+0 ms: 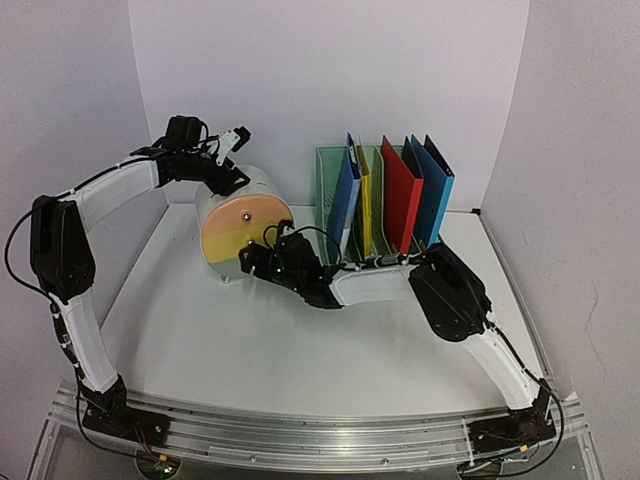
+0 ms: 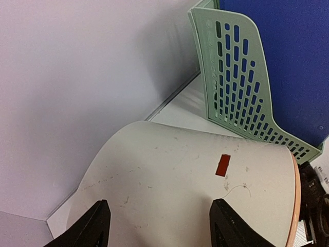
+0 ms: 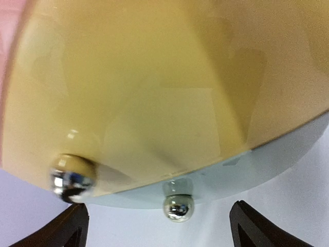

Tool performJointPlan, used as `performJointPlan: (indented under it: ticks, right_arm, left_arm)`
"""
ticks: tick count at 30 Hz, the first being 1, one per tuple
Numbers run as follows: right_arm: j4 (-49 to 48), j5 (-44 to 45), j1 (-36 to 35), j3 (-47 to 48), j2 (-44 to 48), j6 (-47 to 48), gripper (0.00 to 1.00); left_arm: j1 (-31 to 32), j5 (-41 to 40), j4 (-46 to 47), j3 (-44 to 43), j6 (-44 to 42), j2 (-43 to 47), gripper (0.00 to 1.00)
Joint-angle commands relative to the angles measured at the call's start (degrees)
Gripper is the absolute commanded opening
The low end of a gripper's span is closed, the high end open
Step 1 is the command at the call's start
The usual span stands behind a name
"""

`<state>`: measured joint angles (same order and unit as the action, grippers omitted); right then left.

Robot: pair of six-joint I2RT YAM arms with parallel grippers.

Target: Organize the desk

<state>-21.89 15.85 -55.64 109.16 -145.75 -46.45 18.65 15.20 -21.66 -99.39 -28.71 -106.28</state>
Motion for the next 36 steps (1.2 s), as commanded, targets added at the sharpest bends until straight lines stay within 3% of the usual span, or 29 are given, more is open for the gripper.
performJointPlan:
  ticks: [1,6,9,13,17,23,29,36]
  right_arm:
    - [-3.69,-4.18,-0.89,-2.38,9.71,4.42,0.98]
    - [-2.1,-9.65,-2.76,-10.09,17.26,9.06,0.98]
    - [5.4,-15.93,-2.96,-13.81,19.81,11.48,0.98]
    - [19.0,-15.83,-3.9,-20.97,25.28,17.73,0.98]
    - [22.16,-6.24,-4.44,-35.92,36.95,22.21,0.98]
    - [27.41,14.06,-2.61,-55.92,56.59,29.12,0.98]
    - [27.16,14.43,10.8,-68.28,73.71,32.11,0.98]
    - [21.42,3.49,37.09,-78.66,87.04,31.32,0.98]
  left_arm:
    - [-0.05,-1.37,-3.11,-5.08,-1.18,-0.96,0.67]
    - [-0.09,-2.4,-3.58,-9.65,-1.18,-0.06,0.8]
    - [-0.09,-2.53,-3.68,-11.13,-0.41,1.95,0.98]
    - [-0.09,-3.4,-3.02,-8.73,3.43,7.9,1.0]
    - [-0.15,-2.72,1.5,4.63,8.93,21.28,1.0]
    - [-0.26,-5.02,13.82,35.87,19.1,47.15,1.0]
    - [-2.55,-10.85,15.16,52.04,29.27,61.84,1.0]
    - [-10.87,-7.57,19.04,67.87,33.65,66.91,1.0]
